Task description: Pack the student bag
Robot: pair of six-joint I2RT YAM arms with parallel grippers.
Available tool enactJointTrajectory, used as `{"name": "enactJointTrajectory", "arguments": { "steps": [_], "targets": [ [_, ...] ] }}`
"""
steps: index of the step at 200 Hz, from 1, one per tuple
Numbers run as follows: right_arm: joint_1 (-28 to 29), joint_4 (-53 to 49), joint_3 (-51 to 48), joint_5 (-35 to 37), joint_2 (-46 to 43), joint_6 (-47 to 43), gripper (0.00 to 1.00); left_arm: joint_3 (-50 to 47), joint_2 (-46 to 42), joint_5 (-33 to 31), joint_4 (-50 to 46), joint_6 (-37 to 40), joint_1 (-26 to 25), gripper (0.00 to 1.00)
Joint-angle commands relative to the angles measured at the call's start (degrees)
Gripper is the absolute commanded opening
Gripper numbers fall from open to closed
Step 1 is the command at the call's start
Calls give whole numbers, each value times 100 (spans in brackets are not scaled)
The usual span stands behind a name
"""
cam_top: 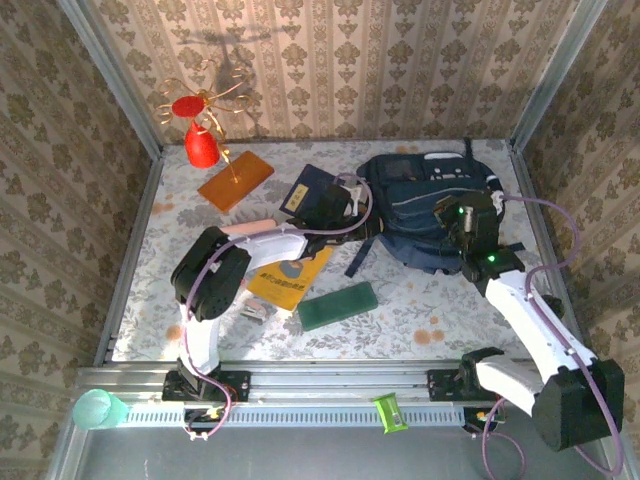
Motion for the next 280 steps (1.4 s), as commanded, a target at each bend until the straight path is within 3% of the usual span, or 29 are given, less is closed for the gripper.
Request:
{"name": "enactJointTrajectory", "arguments": {
  "steps": [1,51,92,111,145,160,185,222,256,280],
  "targets": [
    [21,53,-12,-196,-489,-485,1,304,-430,105,-637,918,306,1],
    [52,82,-676,-623,-939,-79,6,575,-699,992,-1665,1925,931,0],
    [368,265,-867,-874,-656,50,13,879,-699,1493,-2510,2694,1420,0],
    [411,81,-703,-1210,-346,-310,21,881,-689,1700,-2633,2850,1645,0],
    [340,-1129,-54,-1680,96,-1677,40,1065,-574,1782,-2861,3019,1918,0],
    [150,-1704,249,-1823,217,-2367,51,1171,-530,1783,-2987,3127,1943,0],
    [-315,-2377,570,-1873,377,-3115,59,1302,-451,1860,-2994,3112,2142,0],
    [-1243,-2001,526,-2450,932,-3231,77,1346,-358,1991,-2963,3066,2148,0],
    [-1828,-1574,1141,-2615,2080,-3165,79,1336,-391,1995,-2982,3067,2152,0],
    [-2163,-1256,1882,-2743,3382,-3012,79,1322,-408,1990,-2997,3060,2146,0]
  ]
}}
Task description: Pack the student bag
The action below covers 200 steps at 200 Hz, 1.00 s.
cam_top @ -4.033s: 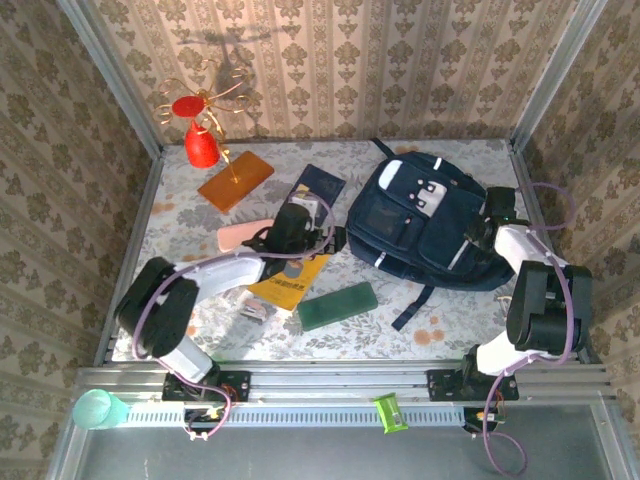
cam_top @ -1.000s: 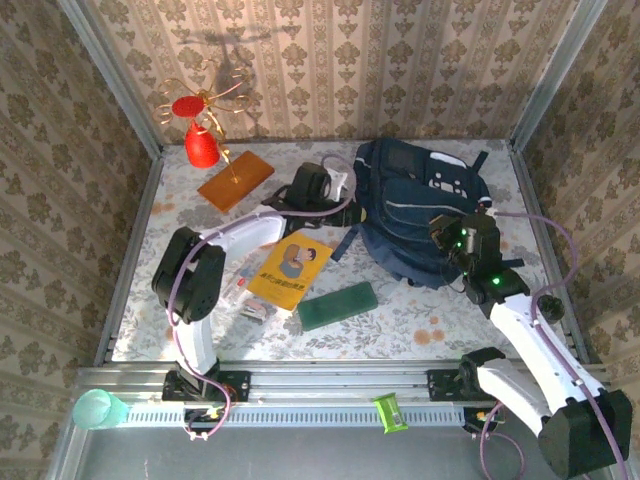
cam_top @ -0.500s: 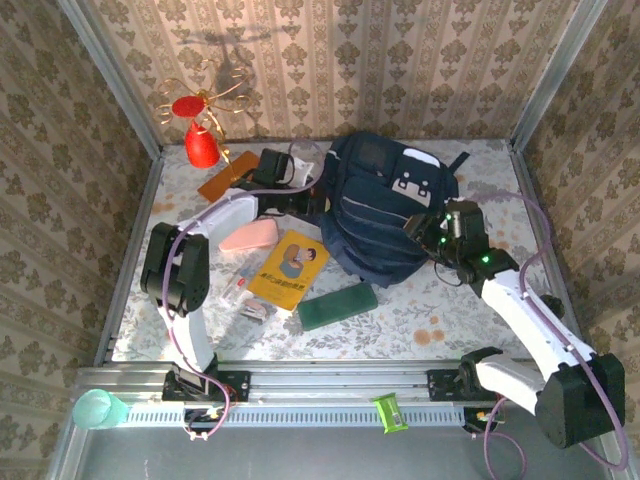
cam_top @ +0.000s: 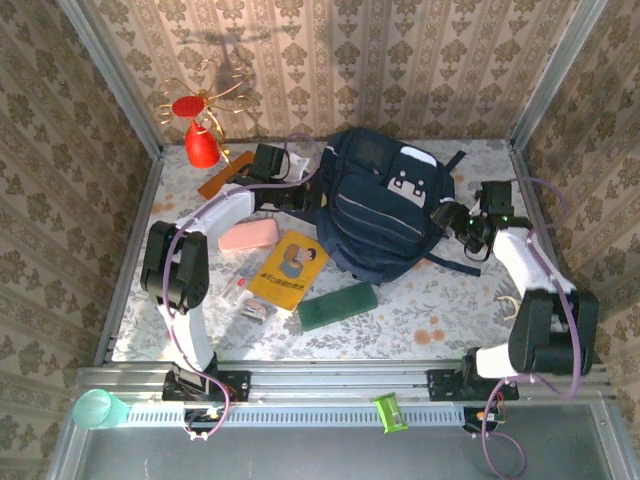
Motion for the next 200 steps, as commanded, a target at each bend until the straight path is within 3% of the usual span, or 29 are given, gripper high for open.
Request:
{"name": "enactJointTrajectory", "arguments": {
  "steps": [1,32,55,69,78,94,117,149,174,200],
  "targets": [
    [-257,403,699,-304,877,9,79,219,-29,237,184,146,47,0],
    [-305,324,1883,-809,2512,-8,74,158,-19,262,196,143,45,0],
    [-305,672,2156,-1279,3163,144,66,172,-10,273,183,144,45,0],
    [-313,892,2178,-1492,3328,201,55,184,-30,264,185,153,49,0],
    [-322,875,2204,-1562,3321,161,41,245,-8,246,149,157,63,0],
    [-364,1107,1913,-1714,2912,214,23,431,64,179,70,149,83,0],
    [-404,1563,1115,-1927,1840,482,9,817,310,-154,48,75,152,0],
    [-401,2081,57,-1975,503,1190,5,2008,1223,-1190,-320,35,221,2],
    [-298,3183,-1046,-1973,-298,2347,6,3128,2115,-1655,-573,11,229,15],
    [71,3729,-1890,-1062,-1160,3057,6,4271,2739,-2044,-981,-56,303,40]
  ]
}}
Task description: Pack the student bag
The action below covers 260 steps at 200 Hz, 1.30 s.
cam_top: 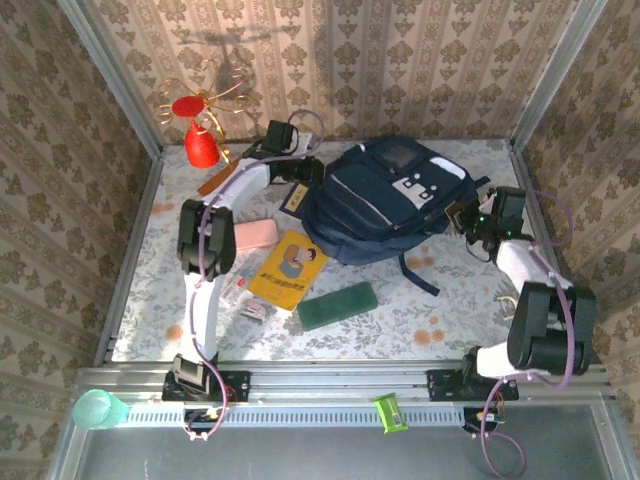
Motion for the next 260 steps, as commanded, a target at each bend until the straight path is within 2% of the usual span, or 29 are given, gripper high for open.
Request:
{"name": "enactJointTrajectory", "arguments": {
  "steps": [1,23,45,54,67,83,97,105,113,134,153,171,212,260],
  "targets": [
    [374,1062,-629,409,-718,1140,6,1008,272,-607,-304,-50,94,40],
    [768,1474,-1217,1453,-1332,1810,6,1155,116,-789,-441,-51,184,55],
    [1340,1516,-1373,2311,-1643,2042,6,453,-606,-1029,-416,-22,215,65],
    [1541,1539,-1366,2540,-1680,2102,7,-109,-1058,-1023,-289,-69,191,66],
    [1715,1536,-1319,2762,-1691,2139,7,-1409,-1888,-944,277,-275,115,70],
    [1750,1514,-1228,2892,-1706,2234,6,-3141,-2937,-938,1167,-590,-61,76],
    [1759,1439,-1106,2938,-1735,2310,6,-4336,-3817,-1081,1575,-817,-245,79],
    [1767,1428,-1038,2950,-1737,2384,6,-4863,-4232,-1220,1638,-891,-296,81],
    [1784,1457,-982,2946,-1735,2459,6,-5347,-4593,-1355,1667,-941,-625,82],
    [1888,1546,-825,3021,-1752,2629,6,-6193,-5189,-1559,1803,-1153,-1110,86],
    [1952,1551,-648,3098,-1795,2662,6,-6587,-5306,-1582,2094,-1435,-1507,87],
    [1992,1499,-534,3135,-1844,2636,6,-6744,-5182,-1480,2518,-1720,-1651,88],
    [2014,1441,-598,3071,-1984,2632,6,-6311,-4538,-994,3091,-2032,-1699,86],
    [2028,1104,-674,2931,-2413,2512,7,-5757,-4100,-1190,3049,-1842,-1619,77]
  ]
}}
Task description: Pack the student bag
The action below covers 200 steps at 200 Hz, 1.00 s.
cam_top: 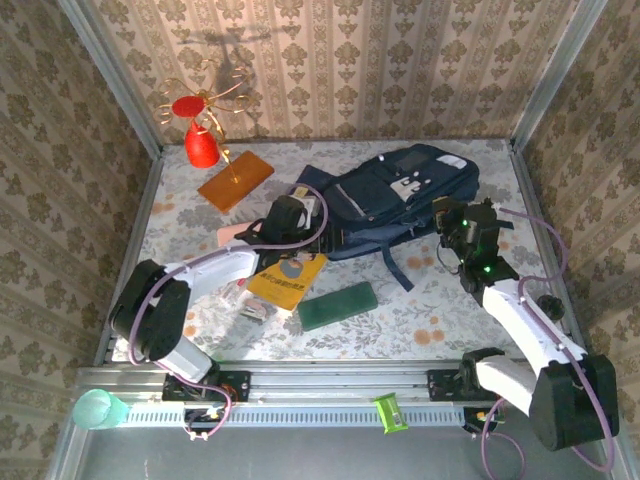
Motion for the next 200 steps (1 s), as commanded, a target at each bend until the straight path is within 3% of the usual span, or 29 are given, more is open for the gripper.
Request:
{"name": "enactJointTrajectory", "arguments": {
  "steps": [1,68,124,161,200],
  "targets": [
    [47,251,117,-72,-399,-41,7,478,197,-21,328,26,52,77],
    [553,228,165,-381,-282,-186,11,1882,1108,313,-14,433,428,75],
    [1031,286,482,-596,433,-306,14,2884,1737,400,-655,850,844,75],
    [1142,813,112,-19,287,89,8,2204,1009,185,-781,1148,1007,79],
    [1404,894,203,821,66,154,7,381,-435,67,-81,969,646,80]
  ]
}}
